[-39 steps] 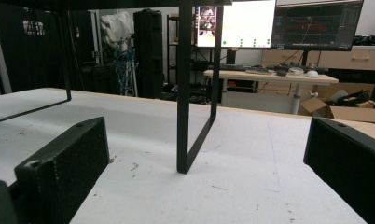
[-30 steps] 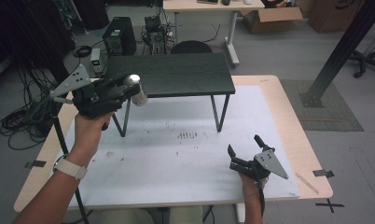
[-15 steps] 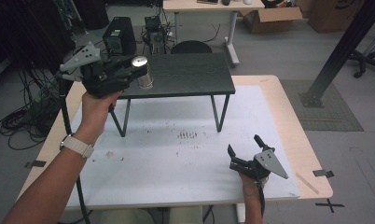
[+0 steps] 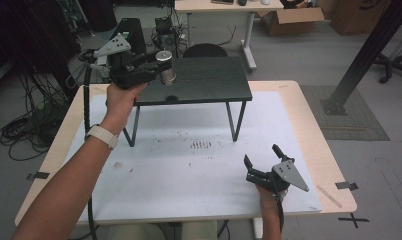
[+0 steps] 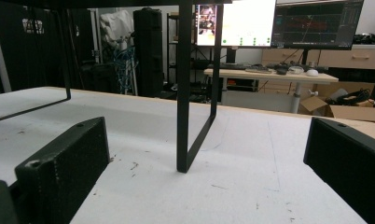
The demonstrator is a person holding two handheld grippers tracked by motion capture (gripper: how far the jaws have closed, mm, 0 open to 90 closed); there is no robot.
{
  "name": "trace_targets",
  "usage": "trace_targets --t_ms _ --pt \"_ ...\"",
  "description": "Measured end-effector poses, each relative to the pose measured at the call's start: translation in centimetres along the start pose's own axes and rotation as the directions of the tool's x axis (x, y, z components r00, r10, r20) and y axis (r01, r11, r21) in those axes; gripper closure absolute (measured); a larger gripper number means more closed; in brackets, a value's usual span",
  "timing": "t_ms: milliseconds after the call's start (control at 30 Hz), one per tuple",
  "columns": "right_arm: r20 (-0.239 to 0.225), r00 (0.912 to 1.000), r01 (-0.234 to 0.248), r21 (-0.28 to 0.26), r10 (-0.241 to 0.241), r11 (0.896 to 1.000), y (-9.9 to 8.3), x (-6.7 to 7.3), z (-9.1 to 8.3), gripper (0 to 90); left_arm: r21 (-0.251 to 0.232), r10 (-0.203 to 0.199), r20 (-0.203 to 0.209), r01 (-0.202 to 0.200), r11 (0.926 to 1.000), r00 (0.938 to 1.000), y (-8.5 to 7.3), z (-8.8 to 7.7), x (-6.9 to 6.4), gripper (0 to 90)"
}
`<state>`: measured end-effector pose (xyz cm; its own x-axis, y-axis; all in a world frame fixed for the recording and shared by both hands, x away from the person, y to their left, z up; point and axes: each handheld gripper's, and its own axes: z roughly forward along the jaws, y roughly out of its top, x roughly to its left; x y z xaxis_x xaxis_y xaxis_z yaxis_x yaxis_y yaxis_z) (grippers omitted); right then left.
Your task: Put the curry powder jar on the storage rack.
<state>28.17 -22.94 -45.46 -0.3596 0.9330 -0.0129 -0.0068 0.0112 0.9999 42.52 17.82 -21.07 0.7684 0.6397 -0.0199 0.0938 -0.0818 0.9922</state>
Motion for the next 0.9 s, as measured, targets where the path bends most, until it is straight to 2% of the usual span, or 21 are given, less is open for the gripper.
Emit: trace_targets --t_ms 133,467,533,900 --pt "0.0 1.0 0.0 0.0 0.0 1.0 0.0 0.0 0.0 0.0 0.025 0.0 -0.018 0.001 0.9997 0.9998 -0.1 1.2 0.4 49.1" --pt "0.001 1.0 -0.001 -0.002 0.001 1.0 0.0 0.0 0.0 0.0 0.08 -0.007 -0.063 0.012 0.9967 0.998 -0.7 2.8 1.0 49.1" --pt "0.0 1.0 -0.001 -0.002 0.001 1.0 0.0 0.0 0.0 0.0 0.108 0.002 -0.076 0.006 0.9941 0.9971 -1.0 3.2 1.0 49.1" --pt "0.001 1.0 -0.002 -0.004 0.002 1.0 0.0 0.0 0.0 0.0 0.167 0.008 -0.123 0.013 0.9858 0.9924 -1.1 4.0 1.4 49.1"
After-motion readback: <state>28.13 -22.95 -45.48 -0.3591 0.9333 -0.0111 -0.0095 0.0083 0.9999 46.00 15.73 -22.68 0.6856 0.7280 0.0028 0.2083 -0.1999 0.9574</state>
